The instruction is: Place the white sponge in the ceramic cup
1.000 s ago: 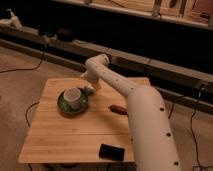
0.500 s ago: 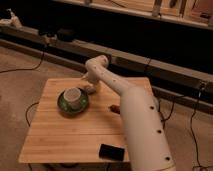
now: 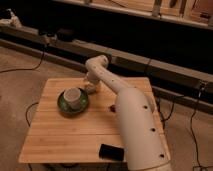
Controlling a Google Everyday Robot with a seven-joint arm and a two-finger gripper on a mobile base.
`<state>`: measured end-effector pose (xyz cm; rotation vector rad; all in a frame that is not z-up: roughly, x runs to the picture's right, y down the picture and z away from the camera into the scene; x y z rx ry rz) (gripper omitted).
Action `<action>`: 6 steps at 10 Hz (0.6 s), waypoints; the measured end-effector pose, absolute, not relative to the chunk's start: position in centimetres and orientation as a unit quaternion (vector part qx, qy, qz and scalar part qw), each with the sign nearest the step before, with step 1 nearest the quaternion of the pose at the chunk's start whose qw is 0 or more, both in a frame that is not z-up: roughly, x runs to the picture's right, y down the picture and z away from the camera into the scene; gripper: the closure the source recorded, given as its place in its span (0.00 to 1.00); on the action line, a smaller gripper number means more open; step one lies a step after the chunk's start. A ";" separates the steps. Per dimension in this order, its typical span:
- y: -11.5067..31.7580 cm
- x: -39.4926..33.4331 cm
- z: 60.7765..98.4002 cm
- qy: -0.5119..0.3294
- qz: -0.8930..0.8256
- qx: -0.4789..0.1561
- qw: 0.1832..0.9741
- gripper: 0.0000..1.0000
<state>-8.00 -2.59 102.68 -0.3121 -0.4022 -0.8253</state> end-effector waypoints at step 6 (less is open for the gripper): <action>-2.4 -7.0 101.7 -0.219 -0.404 -0.146 0.876 1.00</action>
